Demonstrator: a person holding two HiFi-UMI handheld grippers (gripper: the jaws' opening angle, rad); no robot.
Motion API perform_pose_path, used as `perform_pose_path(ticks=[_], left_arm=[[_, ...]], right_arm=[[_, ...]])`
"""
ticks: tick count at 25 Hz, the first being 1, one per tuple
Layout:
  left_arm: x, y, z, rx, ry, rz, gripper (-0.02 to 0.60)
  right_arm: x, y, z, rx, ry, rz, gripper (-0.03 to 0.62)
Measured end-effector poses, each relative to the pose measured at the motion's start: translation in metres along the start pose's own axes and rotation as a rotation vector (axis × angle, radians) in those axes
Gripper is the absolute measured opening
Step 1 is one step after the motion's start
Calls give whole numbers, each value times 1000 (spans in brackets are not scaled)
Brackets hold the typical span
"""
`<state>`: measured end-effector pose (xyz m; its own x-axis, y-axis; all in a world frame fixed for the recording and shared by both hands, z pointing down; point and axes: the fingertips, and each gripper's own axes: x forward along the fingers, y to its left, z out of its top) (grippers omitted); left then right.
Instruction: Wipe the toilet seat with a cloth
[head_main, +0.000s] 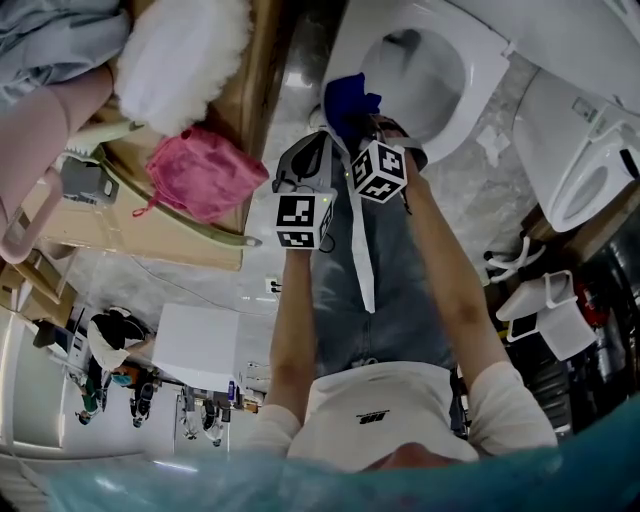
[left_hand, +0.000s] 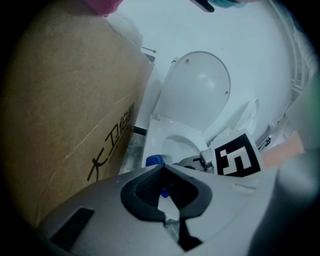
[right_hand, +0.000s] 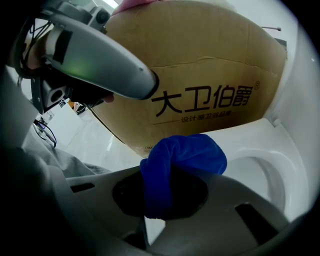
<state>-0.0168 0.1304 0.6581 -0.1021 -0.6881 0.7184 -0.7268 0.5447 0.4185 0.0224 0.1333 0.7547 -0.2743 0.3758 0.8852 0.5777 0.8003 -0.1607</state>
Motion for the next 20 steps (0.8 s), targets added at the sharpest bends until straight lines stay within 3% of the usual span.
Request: perform_pose_path(ticks=[20], left_arm=[[24,10,34,-1,-8,18,9]], right_arm=[[-4,-71,28,-2,-59,-50,20]])
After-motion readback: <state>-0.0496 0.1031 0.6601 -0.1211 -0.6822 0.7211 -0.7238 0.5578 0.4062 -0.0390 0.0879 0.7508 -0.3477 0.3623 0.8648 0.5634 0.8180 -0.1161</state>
